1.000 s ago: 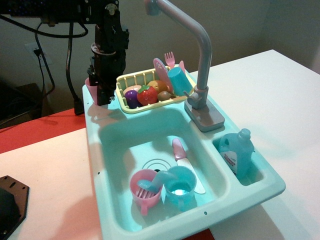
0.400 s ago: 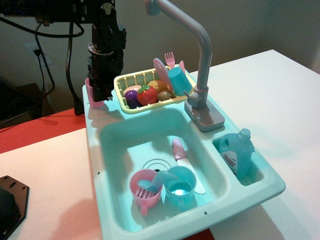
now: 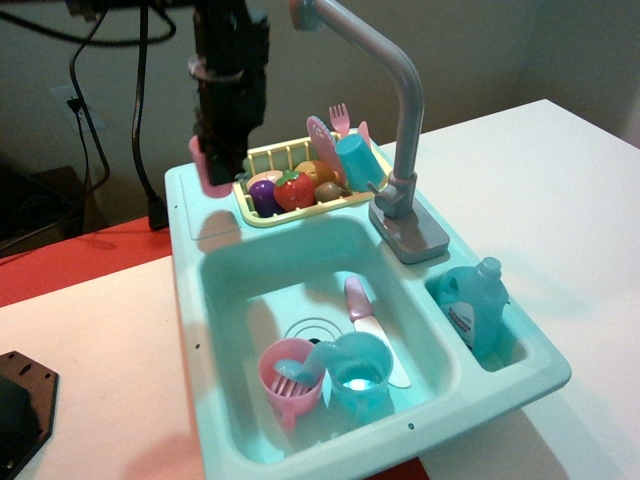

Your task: Put cup from counter to sink

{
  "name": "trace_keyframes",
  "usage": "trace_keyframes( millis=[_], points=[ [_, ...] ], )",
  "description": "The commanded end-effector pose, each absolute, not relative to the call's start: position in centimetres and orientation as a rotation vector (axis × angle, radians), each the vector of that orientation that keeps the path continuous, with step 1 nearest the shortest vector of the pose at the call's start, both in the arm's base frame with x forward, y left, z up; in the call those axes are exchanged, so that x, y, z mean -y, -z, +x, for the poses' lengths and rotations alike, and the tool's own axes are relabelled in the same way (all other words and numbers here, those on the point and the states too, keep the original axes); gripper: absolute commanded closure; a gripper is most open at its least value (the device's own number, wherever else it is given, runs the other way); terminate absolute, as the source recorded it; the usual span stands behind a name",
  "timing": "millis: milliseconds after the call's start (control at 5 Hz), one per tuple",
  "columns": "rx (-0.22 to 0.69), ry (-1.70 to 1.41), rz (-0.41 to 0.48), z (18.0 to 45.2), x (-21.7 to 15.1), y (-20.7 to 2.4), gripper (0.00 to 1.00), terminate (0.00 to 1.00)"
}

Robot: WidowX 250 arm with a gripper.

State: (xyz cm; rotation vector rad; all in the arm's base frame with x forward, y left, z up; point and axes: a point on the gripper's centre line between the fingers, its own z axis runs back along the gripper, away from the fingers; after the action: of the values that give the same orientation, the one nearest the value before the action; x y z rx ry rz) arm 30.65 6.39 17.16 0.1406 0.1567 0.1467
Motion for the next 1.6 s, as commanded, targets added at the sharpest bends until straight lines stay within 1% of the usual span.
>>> trace_keyframes(
  millis=[0, 200, 400, 800, 1000, 1200, 1400],
  points=[
    [-0.064, -0.079, 0.105, 32.9, -2.9, -19.2, 1.0, 0.0],
    [-0.093, -0.034, 0.055, 33.3, 0.2, -17.3, 1.0, 0.0],
    [-0.115, -0.016, 0.052, 33.5, 2.2, -15.1, 1.0, 0.0],
    [-0.141, -0.035, 0.089, 33.7, 1.9, -11.8, 1.0, 0.0],
    [-0.153, -0.053, 0.097, 33.6, 1.7, -11.0, 1.0, 0.0],
    [-0.166, -0.079, 0.093, 33.6, 1.3, -11.1, 0.0, 0.0],
    [-0.182, -0.083, 0.102, 33.5, 1.2, -11.6, 0.0, 0.0]
  ],
)
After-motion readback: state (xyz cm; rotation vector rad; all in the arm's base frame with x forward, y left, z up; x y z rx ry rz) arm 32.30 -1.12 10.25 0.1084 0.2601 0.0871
